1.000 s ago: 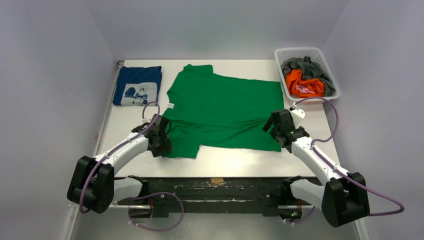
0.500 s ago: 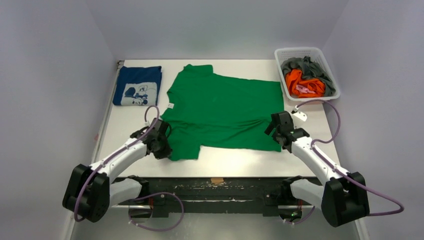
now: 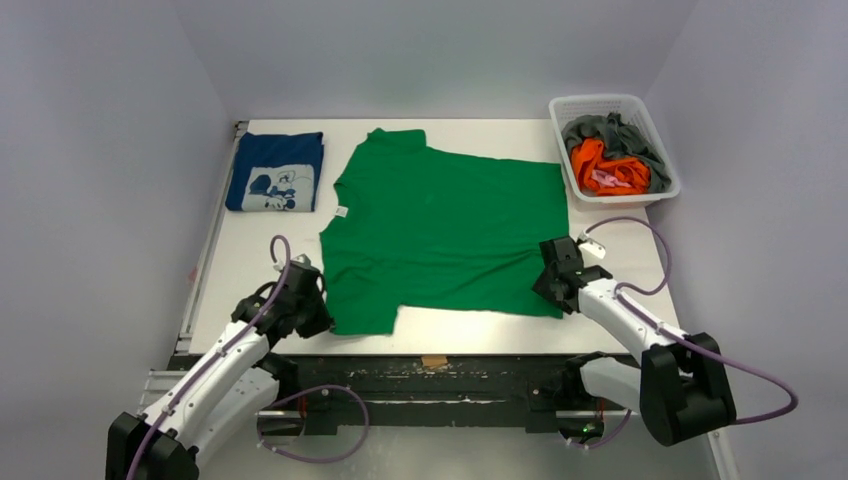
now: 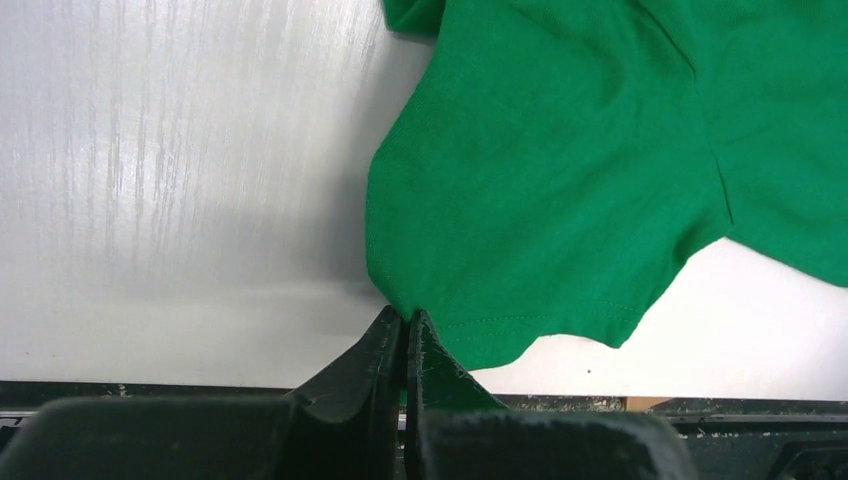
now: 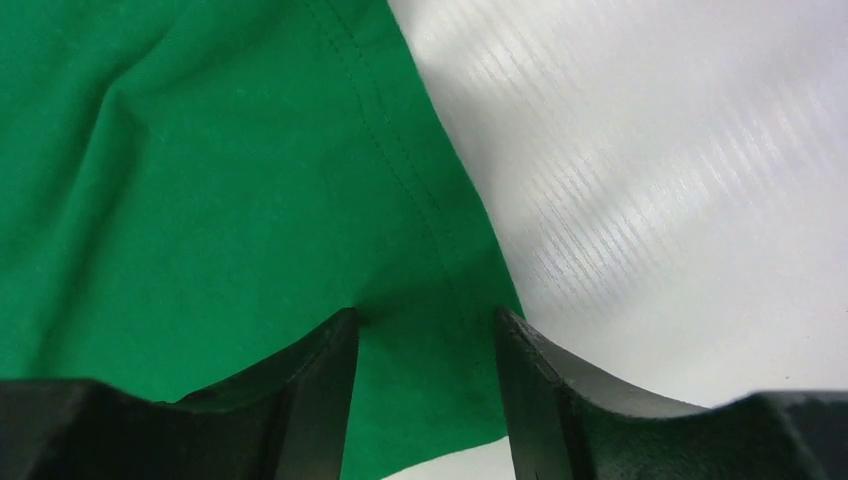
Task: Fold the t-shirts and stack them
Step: Grab the side of the flattened tshirt closest away from the robot with both arms
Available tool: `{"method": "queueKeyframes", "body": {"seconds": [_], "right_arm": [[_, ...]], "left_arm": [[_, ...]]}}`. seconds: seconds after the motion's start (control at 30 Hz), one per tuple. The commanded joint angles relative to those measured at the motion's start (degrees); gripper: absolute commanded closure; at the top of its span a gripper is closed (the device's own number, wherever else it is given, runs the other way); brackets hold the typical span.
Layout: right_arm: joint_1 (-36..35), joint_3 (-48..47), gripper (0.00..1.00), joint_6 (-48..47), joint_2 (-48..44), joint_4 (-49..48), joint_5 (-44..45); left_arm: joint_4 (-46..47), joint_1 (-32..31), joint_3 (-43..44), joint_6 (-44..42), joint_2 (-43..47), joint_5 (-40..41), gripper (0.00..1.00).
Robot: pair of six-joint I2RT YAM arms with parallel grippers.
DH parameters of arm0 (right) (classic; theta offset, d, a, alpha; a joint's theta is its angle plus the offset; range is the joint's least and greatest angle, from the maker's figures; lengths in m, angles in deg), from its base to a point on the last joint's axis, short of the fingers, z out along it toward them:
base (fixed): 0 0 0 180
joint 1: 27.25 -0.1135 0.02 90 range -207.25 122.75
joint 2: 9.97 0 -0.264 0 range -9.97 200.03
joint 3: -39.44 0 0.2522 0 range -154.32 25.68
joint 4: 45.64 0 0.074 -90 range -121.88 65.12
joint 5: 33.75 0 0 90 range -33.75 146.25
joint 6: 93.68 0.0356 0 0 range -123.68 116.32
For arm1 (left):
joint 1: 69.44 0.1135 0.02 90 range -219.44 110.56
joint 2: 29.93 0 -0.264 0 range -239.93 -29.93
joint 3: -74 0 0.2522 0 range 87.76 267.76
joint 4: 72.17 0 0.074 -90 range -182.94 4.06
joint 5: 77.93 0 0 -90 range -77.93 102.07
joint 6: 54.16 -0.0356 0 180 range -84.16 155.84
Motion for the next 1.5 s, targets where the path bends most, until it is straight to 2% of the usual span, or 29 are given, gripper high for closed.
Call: {"method": "queueKeyframes", "body": {"seconds": [0.0, 0.13, 0.27, 0.57, 0.73, 0.87, 0.97, 1.03, 1.17, 1.3, 1.47], "right_arm": [[0.2, 1.6, 0.51, 1.4, -0.3, 0.1, -6.1], [0.2, 2.2, 0.47, 2.0, -4.2, 3.2, -7.3], [0.3, -0.1, 0.45, 1.6, -7.8, 9.1, -1.8], [0.2, -0.1, 0.49, 3.6, -10.0, 15.5, -3.1], [0.2, 2.5, 0.53, 4.0, -8.8, 11.4, -4.8], [0.2, 3.0, 0.64, 3.7, -5.5, 6.9, -5.7], [0.2, 3.9, 0.82, 3.4, -5.2, 4.4, -7.9], [0.2, 4.3, 0.99, 3.4, -7.2, 4.9, -7.9], [0.2, 1.8, 1.0, 2.7, -15.0, 11.9, -6.6], [0.2, -2.7, 1.0, 2.1, -21.0, 21.9, -7.1], [0.2, -5.6, 1.0, 2.1, -25.5, 27.5, -12.6]], "left_arm": [[-1.2, -0.3, -1.1, 1.8, 1.9, -2.0, 1.0], [-1.4, -0.3, -1.0, 1.9, 2.1, -2.1, 1.0], [-1.1, -0.3, -1.5, 2.1, 2.6, -2.3, 1.0], [-0.7, -0.3, -1.4, 1.8, 4.1, -3.9, 1.0], [-0.7, -0.3, -1.5, 2.0, 4.3, -4.6, 1.0], [-1.5, -0.3, -1.7, 2.5, 5.1, -6.6, 1.0], [-4.8, -0.2, -1.2, 3.4, 5.9, -7.1, 1.0], [-6.1, -0.5, -1.6, 4.5, 7.0, -9.0, 1.0], [-8.6, -0.8, -1.4, 6.2, 10.6, -15.1, 1.0], [-17.7, -3.4, 2.9, 9.9, 16.9, -12.3, 1.0], [-29.2, -3.8, 8.1, 12.7, 25.9, -9.3, 1.0]]}}
